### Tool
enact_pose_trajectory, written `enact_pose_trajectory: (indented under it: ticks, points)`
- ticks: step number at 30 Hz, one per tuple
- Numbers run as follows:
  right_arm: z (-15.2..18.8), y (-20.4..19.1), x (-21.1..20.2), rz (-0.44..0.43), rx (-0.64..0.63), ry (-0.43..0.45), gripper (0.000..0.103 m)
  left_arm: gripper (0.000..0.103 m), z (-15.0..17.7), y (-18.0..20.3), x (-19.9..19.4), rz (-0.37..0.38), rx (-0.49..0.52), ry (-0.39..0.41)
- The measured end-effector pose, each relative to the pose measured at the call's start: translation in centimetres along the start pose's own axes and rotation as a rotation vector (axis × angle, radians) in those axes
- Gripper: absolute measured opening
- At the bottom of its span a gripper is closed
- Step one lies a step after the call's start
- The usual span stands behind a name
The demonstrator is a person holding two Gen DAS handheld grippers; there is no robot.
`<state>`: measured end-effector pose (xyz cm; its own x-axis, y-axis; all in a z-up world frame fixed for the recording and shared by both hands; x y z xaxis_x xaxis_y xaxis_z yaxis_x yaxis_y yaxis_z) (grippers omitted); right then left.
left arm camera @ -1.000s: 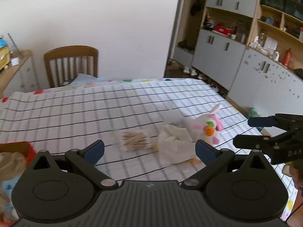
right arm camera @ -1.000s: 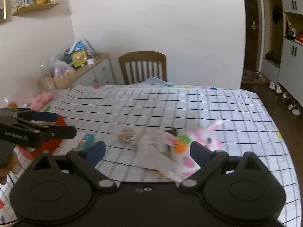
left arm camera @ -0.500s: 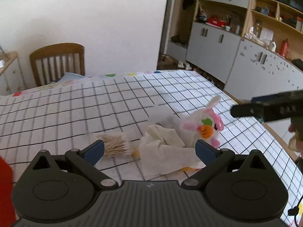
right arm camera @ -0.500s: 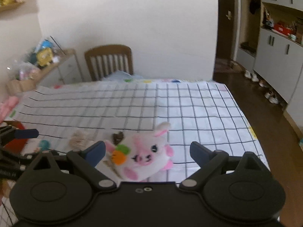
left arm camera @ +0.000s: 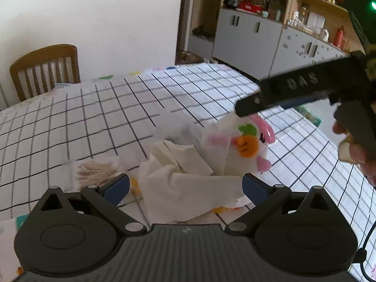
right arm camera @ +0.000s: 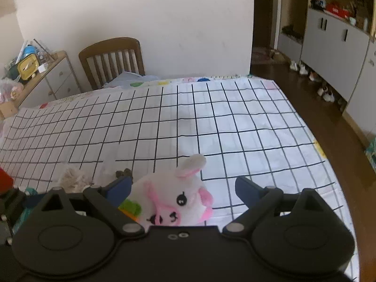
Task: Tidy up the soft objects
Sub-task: 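Grasp the plush bunny with the right gripper and lift it while the left gripper closes on the white cloth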
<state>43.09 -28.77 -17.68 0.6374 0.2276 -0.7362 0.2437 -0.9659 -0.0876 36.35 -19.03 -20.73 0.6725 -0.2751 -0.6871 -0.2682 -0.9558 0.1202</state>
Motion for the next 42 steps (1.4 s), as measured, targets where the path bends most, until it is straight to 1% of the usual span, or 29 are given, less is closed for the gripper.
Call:
enact_pose_trajectory:
  ticks: [7, 10, 11, 14, 16, 19, 21, 22, 25, 26, 27, 30, 34, 36, 40, 41, 42]
  points:
    - [0.7, -0.3, 2.0, -0.017, 0.041, -0.051, 0.096, 0.102, 0.7, 0.4, 1.9, 0.042, 0.016, -0.044]
    - [1.1, -0.4, 2.1, -0.030, 0.041, -0.054, 0.098, 0.101, 0.8, 0.3, 2.6, 0.052, 0.014, -0.062]
    - [1.2, -0.4, 2.1, -0.037, 0.045, -0.057, 0.098, 0.098, 0.9, 0.3, 2.8, 0.055, 0.014, -0.068]
    - [1.7, -0.4, 2.1, -0.062, 0.058, -0.064, 0.098, 0.095, 0.8, 0.2, 3.2, 0.058, 0.021, -0.074]
    - [1.9, -0.4, 2.1, -0.088, 0.071, -0.072, 0.098, 0.091, 0.7, 0.2, 3.2, 0.070, 0.020, -0.071]
    - [2.5, -0.4, 2.3, -0.132, 0.090, -0.095, 0.096, 0.084, 0.8, 0.3, 3.0, 0.073, 0.027, -0.071]
    - [2.9, -0.4, 2.3, -0.161, 0.115, -0.098, 0.093, 0.075, 0.8, 0.4, 3.0, 0.074, 0.035, -0.069]
    - [2.9, -0.5, 2.3, -0.173, 0.128, -0.099, 0.089, 0.073, 0.8, 0.3, 2.9, 0.074, 0.035, -0.069]
    - [2.9, -0.5, 2.4, -0.188, 0.161, -0.101, 0.088, 0.059, 0.5, 0.1, 2.8, 0.073, 0.017, -0.064]
    - [2.9, -0.5, 2.4, -0.190, 0.164, -0.101, 0.087, 0.049, 0.4, -0.2, 2.7, 0.066, 0.005, -0.064]
    - [2.9, -0.4, 2.4, -0.191, 0.166, -0.100, 0.086, 0.043, 0.3, -0.5, 2.5, 0.062, -0.011, -0.063]
    - [2.9, -0.2, 2.3, -0.199, 0.178, -0.095, 0.084, 0.034, 0.2, -1.2, 2.2, 0.071, -0.045, -0.061]
    - [3.0, -0.1, 1.9, -0.204, 0.179, -0.086, 0.082, 0.029, 0.1, -1.5, 1.4, 0.058, -0.039, -0.058]
    - [3.1, -0.1, 1.6, -0.204, 0.175, -0.080, 0.081, 0.023, 0.1, -1.6, 0.8, 0.045, -0.036, -0.052]
    - [3.6, -0.1, 0.9, -0.211, 0.160, -0.072, 0.080, 0.016, 0.3, -1.7, -0.2, 0.042, -0.045, -0.051]
    - [3.8, 0.1, 0.6, -0.211, 0.162, -0.071, 0.080, 0.013, 0.3, -1.7, -0.5, 0.041, -0.045, -0.050]
    - [4.0, 0.2, 0.4, -0.215, 0.169, -0.070, 0.080, 0.006, 0.4, -1.8, -0.8, 0.041, -0.045, -0.046]
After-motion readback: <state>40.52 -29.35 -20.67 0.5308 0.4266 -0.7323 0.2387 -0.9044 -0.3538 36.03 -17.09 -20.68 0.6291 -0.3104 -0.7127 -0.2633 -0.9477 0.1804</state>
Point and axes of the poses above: each gripper's, at about its wrist camera, not at the fingertips, and x roughly the way its jaws point, y to its right, z to its underside, the point moved 9 cm from there along x, roughly the way its jaws point, and after that the axes turned 2 degrees about -x, right-handed, at the moved point
